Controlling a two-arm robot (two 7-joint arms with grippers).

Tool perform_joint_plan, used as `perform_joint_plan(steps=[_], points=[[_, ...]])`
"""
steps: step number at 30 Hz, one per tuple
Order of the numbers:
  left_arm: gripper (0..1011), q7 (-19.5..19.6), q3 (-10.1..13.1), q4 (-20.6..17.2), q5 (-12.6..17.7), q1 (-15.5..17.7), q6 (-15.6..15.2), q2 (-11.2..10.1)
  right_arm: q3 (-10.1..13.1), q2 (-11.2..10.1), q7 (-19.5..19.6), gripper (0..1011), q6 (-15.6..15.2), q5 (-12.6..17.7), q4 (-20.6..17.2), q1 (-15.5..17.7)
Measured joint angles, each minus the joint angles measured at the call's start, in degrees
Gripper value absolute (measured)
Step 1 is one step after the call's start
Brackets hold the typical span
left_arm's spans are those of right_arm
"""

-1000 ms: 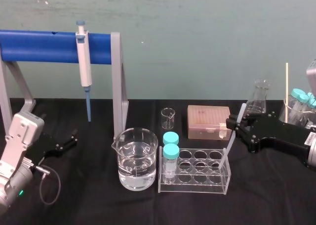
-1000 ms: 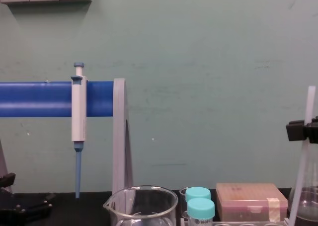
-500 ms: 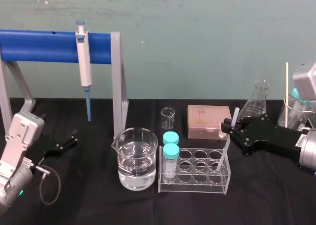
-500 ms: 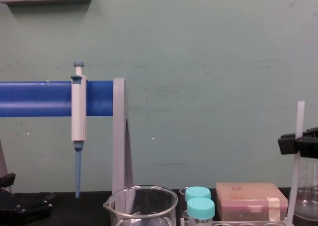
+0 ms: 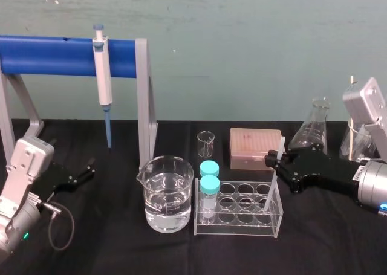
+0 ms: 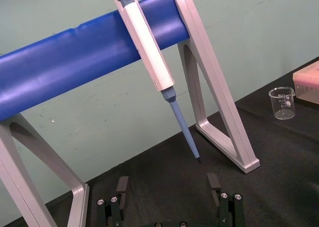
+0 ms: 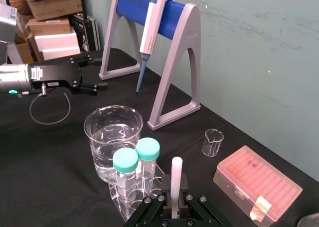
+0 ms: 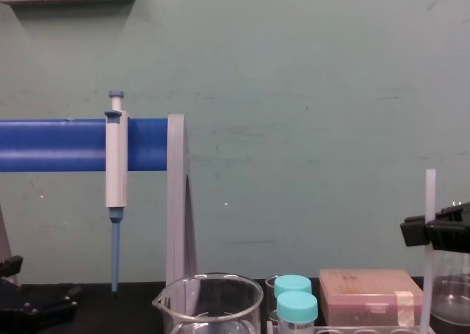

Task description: Pick up the stirring rod with one hand, then place it down.

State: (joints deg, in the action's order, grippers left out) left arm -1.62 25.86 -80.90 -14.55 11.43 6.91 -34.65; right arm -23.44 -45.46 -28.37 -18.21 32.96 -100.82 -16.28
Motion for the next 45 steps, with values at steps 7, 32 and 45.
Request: perform_joint_plan(steps=[7,32,45], points=[[1000,0.00,0.00,0.00,0.00,0.00,0.00,0.00,-0.79,0.45,-0.25,72,-1.16,-0.43,0.82,-0.77],[1000,0.00,0.00,0.00,0.00,0.00,0.00,0.00,-3.11,1.64,-1.56,72,-2.80,-1.81,3.71,-3.34],[1000,0.00,0.00,0.00,0.00,0.00,0.00,0.00,-3.55,1.76,-1.69,72,-3.28,-2.02,4.03,-3.63]])
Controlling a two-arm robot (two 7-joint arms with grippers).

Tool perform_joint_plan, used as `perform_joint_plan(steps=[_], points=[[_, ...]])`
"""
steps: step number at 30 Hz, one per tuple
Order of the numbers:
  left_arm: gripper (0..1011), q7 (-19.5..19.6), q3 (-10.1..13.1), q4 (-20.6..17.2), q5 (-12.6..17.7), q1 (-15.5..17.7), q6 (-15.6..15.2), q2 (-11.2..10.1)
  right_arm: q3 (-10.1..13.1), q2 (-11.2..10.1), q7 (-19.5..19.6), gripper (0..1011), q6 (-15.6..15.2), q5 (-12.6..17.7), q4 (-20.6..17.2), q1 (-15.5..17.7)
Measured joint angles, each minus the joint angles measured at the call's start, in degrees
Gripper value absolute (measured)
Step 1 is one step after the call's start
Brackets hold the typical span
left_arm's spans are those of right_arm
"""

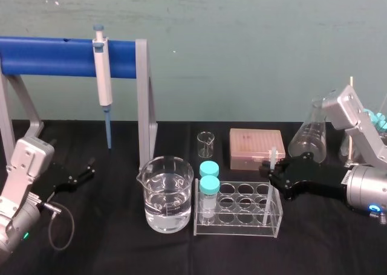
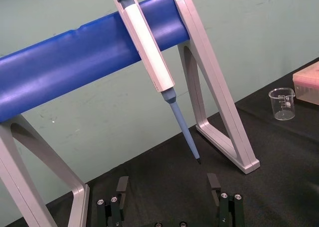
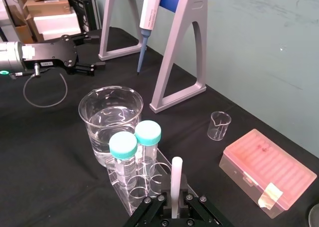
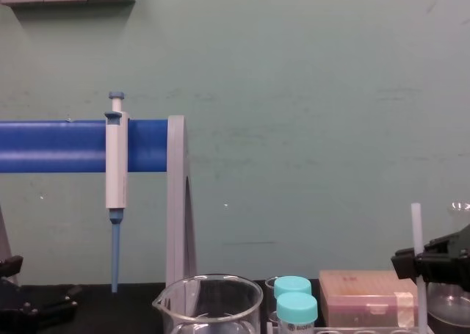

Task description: Pick up the stirring rod with one hand, then place it down.

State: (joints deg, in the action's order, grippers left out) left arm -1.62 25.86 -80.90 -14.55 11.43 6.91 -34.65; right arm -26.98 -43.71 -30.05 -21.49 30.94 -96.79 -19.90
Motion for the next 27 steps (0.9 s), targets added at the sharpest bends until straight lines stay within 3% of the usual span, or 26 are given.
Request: perform_joint_plan(steps=[14,18,26,27], points=[[1000,0.00,0.00,0.00,0.00,0.00,0.00,0.00,0.04,-0.03,0.02,77,0.00,0.02,-0.09,0.00],[1000,0.00,0.00,0.00,0.00,0.00,0.00,0.00,0.07,-0.04,0.03,156,0.01,0.04,-0.09,0.02],[1000,0.00,0.00,0.00,0.00,0.00,0.00,0.00,0.11,-0.04,0.05,452,0.05,0.05,-0.09,0.05],[1000,0.00,0.00,0.00,0.00,0.00,0.00,0.00,0.12,-0.04,0.05,452,0.06,0.05,-0.09,0.05]])
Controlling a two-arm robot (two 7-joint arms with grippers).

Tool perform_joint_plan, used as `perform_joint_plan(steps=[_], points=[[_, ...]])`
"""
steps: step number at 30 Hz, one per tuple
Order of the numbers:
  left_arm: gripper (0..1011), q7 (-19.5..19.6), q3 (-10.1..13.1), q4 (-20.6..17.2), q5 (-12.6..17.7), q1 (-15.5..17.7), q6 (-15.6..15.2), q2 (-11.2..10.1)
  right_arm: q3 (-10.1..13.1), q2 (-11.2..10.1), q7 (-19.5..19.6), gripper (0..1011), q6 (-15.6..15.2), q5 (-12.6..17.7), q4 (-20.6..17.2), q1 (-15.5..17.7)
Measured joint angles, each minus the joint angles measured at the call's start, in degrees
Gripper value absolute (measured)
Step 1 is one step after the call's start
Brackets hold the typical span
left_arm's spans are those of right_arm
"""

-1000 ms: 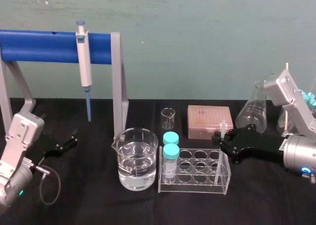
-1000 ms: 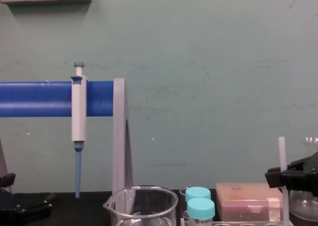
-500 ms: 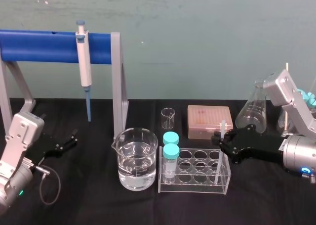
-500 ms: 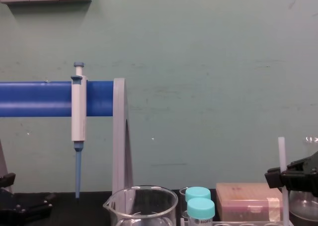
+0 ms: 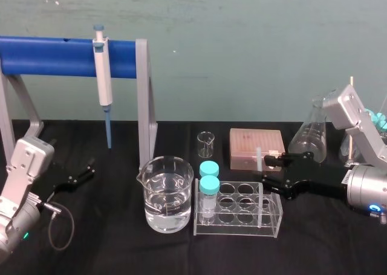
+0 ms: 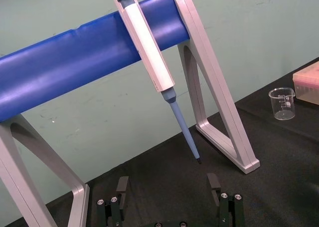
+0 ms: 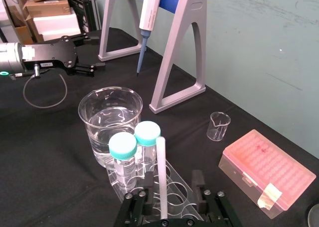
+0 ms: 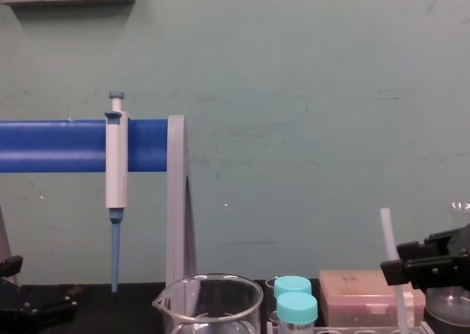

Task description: Pick up the stirring rod with one hand, then place it down.

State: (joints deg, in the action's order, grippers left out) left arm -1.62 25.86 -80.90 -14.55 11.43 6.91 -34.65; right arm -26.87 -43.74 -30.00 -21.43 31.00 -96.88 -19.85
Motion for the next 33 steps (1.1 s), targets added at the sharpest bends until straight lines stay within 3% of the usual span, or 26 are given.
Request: perform_joint_plan(steps=[17,33], points=[[1000,0.00,0.00,0.00,0.00,0.00,0.00,0.00,0.01,0.00,0.03,978,0.04,0.04,0.00,0.00],[1000,0.00,0.00,0.00,0.00,0.00,0.00,0.00,1.03,0.22,0.23,1000,1.35,1.09,-0.12,0.86]])
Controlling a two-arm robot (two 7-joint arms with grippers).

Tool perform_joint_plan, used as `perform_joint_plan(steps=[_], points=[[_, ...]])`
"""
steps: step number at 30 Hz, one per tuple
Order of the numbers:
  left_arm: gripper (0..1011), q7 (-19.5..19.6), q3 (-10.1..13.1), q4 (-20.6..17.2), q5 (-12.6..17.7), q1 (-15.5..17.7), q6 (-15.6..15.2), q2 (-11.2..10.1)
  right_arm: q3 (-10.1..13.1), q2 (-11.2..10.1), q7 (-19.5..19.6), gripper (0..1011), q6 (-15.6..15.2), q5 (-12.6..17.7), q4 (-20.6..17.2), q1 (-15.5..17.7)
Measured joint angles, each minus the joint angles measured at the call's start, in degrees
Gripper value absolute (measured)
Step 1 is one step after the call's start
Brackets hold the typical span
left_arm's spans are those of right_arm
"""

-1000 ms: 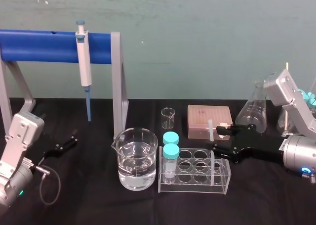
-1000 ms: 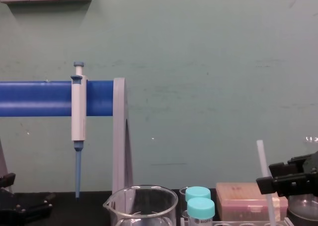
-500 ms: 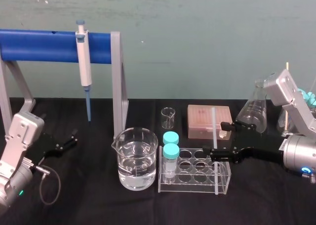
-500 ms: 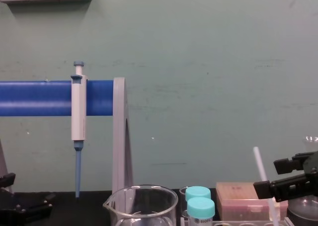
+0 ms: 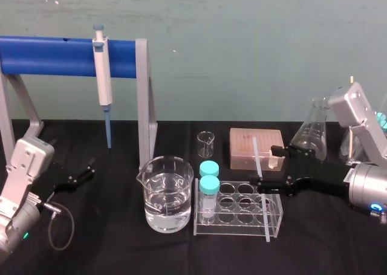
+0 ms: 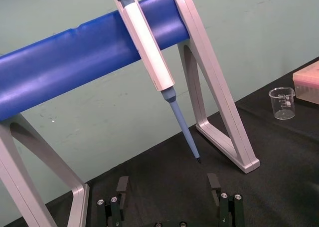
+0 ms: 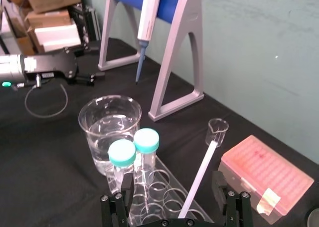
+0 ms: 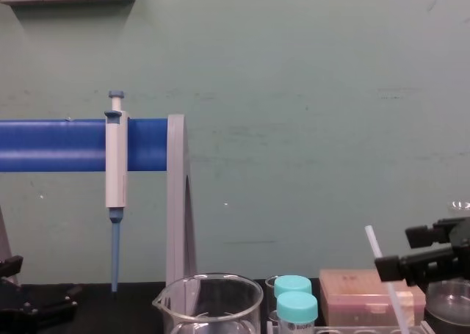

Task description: Pick up the stirring rod with one hand, then place it down.

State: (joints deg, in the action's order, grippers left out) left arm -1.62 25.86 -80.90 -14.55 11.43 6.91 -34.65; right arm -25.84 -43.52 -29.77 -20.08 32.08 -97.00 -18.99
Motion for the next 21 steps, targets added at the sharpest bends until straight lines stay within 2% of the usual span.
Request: perform_joint_plan(steps=[2,6,9,13,16,21], points=[[1000,0.00,0.00,0.00,0.00,0.00,0.00,0.00,0.72,0.00,0.72,1000,0.60,0.39,-0.43,0.68],[1000,0.00,0.00,0.00,0.00,0.00,0.00,0.00,3.63,0.00,3.97,1000,2.54,1.56,-2.21,3.98],[1000,0.00,0.00,0.00,0.00,0.00,0.00,0.00,6.82,0.20,7.78,1000,5.50,1.97,-4.12,8.28],[1000,0.00,0.00,0.00,0.00,0.00,0.00,0.00,10.56,0.86,13.26,1000,9.56,0.69,-6.33,13.85],[1000,0.00,0.00,0.00,0.00,0.00,0.00,0.00,13.53,2.59,19.42,1000,12.13,-1.12,-7.01,18.65],[1000,0.00,0.00,0.00,0.00,0.00,0.00,0.00,14.47,5.15,24.01,1000,13.04,-3.08,-5.08,20.83]])
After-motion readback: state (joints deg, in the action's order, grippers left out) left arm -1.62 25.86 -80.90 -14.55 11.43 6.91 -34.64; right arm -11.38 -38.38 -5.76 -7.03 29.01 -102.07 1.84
